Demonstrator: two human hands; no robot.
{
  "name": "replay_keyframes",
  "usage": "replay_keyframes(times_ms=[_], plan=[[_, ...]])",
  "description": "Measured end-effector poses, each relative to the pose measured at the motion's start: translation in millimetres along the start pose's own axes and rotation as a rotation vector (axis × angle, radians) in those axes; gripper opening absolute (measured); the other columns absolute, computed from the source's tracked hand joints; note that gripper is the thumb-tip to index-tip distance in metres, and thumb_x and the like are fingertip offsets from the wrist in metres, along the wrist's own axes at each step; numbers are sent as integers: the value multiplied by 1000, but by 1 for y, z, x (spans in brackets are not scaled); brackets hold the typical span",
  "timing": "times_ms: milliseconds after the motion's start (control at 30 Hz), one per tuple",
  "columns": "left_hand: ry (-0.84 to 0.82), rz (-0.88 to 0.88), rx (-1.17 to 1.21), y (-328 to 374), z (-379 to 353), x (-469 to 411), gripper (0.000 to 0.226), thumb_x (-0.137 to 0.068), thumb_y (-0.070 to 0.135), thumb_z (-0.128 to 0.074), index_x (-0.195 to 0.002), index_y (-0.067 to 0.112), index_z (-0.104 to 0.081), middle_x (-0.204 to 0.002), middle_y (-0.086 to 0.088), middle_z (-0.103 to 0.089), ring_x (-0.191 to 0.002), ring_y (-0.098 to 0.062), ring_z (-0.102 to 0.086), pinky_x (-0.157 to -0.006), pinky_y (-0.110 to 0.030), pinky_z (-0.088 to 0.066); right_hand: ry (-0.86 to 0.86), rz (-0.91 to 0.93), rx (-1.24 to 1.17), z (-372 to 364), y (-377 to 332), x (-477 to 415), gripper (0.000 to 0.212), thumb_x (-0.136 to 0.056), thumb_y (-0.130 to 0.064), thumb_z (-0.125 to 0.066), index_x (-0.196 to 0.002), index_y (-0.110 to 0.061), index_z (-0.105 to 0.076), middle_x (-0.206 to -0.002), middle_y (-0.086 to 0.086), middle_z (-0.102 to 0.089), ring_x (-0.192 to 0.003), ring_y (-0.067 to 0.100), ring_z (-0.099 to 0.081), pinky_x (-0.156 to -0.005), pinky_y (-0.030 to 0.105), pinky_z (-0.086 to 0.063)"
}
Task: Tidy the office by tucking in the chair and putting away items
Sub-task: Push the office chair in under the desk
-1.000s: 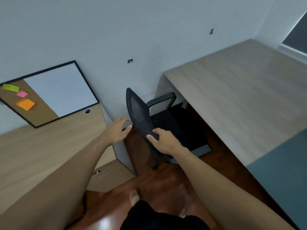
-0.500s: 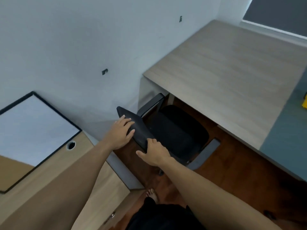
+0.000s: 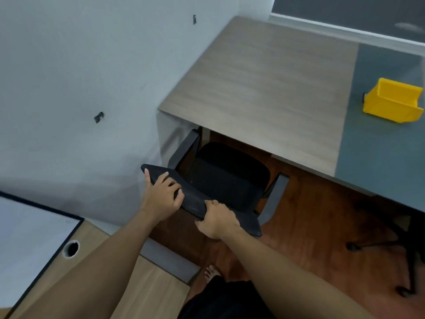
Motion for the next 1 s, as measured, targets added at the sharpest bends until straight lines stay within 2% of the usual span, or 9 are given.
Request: replay_keyframes(times_ms=[133,233,533,1000], plan=[[32,-2,17,10,2,-19,47,-101,44,-40,-103,31,-85,-112,12,-78,-126,-17,-61,-127,-72,5,35,-51,23,17,10,-6,83,-85,-70,-55,-151,-19,-48,-141,7,-58,-125,33,-57,-102,53,-51],[19,9,16,23,5,-35,49,-101,45,-37,-103,32,-84,-111,12,-77,-121,-15,-62,-126,-72,4,58,-80,39,33,23,-12,83,-85,-73,-53,-149,-20,-51,-137,4,-60,-122,31,-59,-100,52,-52],[-63,44,41,67,9,-89,54,-102,50,-31,-112,33,-81,-119,13,-73,-124,-18,-57,-125,-73,7,129,-158,83,82,71,-32,88,-82,-79,-48,-149,-21,-52,-135,3,-62,-122,31,-59,-101,52,-50],[-163,55,78,113,16,-204,60,-100,56,-25,-123,36,-76,-131,14,-66,-136,-21,-49,-123,-73,16,172,-118,130,167,130,-98,84,-82,-80,-49,-140,-20,-59,-127,3,-64,-118,30,-59,-98,52,-50]])
Point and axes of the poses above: each hand's wrist, its own x-axis away from the middle knuckle, its own z-axis out of the back of the hand, y = z × x, the point moved 4 cm from there along -x, towards the middle knuckle
